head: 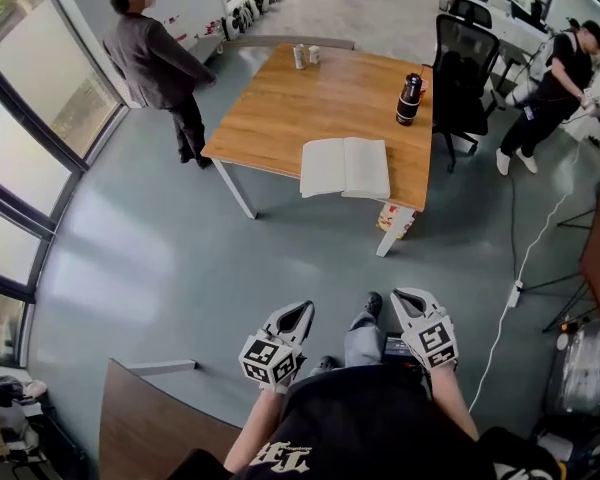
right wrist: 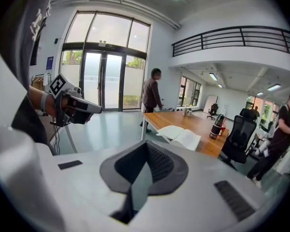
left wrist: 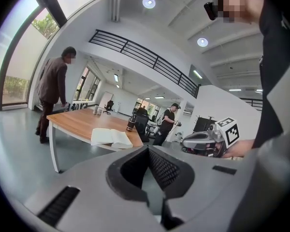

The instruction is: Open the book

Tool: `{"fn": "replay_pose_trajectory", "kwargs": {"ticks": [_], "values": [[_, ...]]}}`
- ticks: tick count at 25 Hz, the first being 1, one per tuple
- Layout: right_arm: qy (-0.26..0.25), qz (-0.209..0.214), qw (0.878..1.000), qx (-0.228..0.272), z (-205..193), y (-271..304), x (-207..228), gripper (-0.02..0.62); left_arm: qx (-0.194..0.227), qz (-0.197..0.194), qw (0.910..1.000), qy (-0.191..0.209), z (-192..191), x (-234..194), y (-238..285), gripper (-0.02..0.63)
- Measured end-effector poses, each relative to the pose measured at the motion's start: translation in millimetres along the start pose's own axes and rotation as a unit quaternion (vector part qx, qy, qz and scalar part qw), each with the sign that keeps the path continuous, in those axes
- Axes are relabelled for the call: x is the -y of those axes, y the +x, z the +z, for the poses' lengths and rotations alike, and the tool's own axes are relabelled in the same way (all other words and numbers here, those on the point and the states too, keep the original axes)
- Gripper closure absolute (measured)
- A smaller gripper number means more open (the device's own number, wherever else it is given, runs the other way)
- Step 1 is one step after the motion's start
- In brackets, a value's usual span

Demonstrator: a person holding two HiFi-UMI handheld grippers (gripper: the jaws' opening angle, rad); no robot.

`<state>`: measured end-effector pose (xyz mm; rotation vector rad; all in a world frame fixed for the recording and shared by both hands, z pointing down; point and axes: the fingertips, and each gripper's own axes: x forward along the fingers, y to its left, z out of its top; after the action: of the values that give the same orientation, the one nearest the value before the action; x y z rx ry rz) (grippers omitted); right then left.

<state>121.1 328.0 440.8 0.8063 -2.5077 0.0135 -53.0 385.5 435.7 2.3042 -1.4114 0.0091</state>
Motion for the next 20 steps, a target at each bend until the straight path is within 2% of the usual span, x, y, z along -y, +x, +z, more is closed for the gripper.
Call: {"fn": "replay_pose_trajectory", "kwargs": {"ticks": [5,20], "values": [[-0.003,0.005,1.0,-0.012,5,27,45,0.606,-0.002,-0.001,1.0,0.001,20,-16,48,0.601],[0.004,0.029,1.0,-0.006,41,106,169,0.606,-0.014,0.025,0.9996,0.002,86,-68,163,0.601]]}}
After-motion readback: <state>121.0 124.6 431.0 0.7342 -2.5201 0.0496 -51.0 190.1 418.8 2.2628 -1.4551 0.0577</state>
